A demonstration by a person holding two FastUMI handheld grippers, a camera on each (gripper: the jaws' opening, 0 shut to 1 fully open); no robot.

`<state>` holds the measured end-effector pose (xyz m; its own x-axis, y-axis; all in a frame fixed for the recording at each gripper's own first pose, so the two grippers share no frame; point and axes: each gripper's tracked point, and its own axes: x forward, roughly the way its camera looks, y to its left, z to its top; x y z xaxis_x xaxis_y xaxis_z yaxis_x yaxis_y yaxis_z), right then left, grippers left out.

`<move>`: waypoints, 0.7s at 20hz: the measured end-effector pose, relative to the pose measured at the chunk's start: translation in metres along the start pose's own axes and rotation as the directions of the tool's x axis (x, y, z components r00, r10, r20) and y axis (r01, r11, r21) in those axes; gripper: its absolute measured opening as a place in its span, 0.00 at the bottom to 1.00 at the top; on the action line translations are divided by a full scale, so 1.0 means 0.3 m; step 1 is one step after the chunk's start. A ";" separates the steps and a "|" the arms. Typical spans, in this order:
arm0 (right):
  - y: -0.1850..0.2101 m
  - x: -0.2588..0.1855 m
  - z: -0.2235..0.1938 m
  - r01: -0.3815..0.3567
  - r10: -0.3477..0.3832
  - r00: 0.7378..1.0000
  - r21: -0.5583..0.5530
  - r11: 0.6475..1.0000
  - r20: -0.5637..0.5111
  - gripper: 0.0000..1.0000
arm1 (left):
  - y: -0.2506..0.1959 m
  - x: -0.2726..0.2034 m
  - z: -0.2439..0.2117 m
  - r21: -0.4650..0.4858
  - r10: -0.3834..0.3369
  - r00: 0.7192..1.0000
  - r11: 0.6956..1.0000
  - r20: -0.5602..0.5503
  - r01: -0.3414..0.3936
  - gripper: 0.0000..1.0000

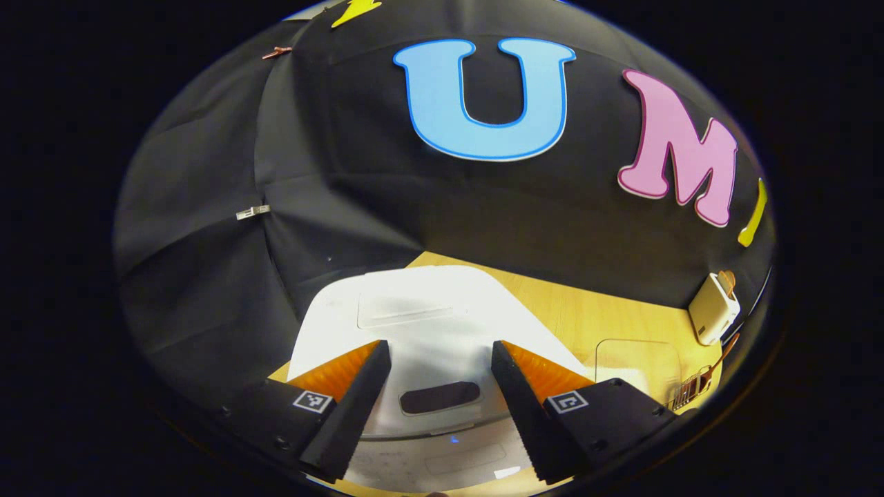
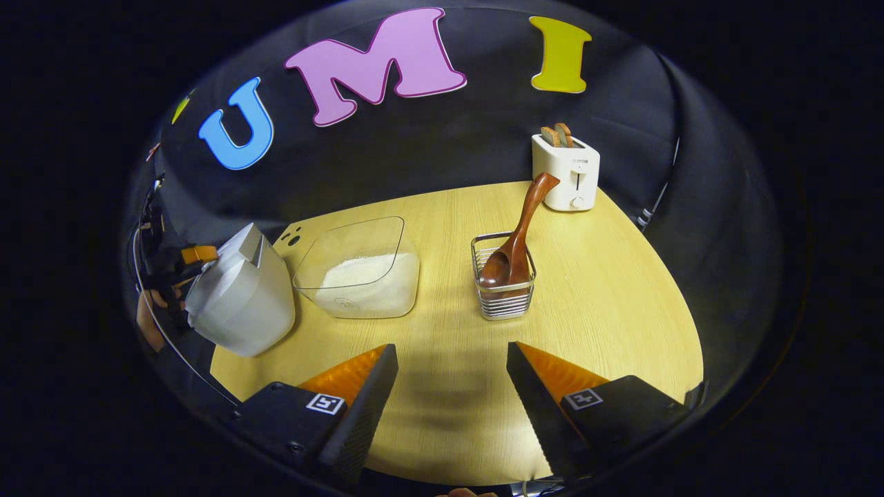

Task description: Close the left gripper, press the button to open the rice cooker; take a wooden spoon from the chopstick holder with the right hand, scoop a spoonful of rice and pour it into the rice cooker, then put the wooden spoon back into the chopstick holder.

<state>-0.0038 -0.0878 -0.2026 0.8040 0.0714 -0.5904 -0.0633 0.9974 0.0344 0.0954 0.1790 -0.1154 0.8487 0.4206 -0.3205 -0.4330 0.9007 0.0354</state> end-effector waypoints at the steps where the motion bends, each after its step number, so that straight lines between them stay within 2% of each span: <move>1: -0.006 0.001 -0.004 -0.001 0.001 1.000 0.000 1.000 -0.003 0.99 | -0.004 0.006 -0.016 0.015 0.012 1.000 1.000 -0.001 -0.012 0.98; 8: 0.008 0.020 -0.026 -0.010 0.010 1.000 -0.006 1.000 -0.016 0.99 | -0.010 0.010 -0.026 0.035 0.036 0.997 0.999 0.070 -0.039 0.99; 12: 0.034 0.016 0.003 -0.008 0.008 1.000 -0.022 1.000 0.012 0.99 | -0.006 -0.002 -0.008 0.017 0.008 0.998 1.000 0.060 -0.009 0.98; 14: 0.056 0.017 0.028 -0.004 0.005 0.999 -0.021 1.000 0.035 0.99 | 0.013 -0.038 0.055 -0.001 0.020 0.992 1.000 0.121 -0.020 0.96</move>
<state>0.0042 -0.0707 -0.1981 0.8238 0.0765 -0.5617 -0.0789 0.9967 0.0200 0.0890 0.1796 -0.0959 0.8706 0.4482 -0.2028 -0.4498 0.8922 0.0407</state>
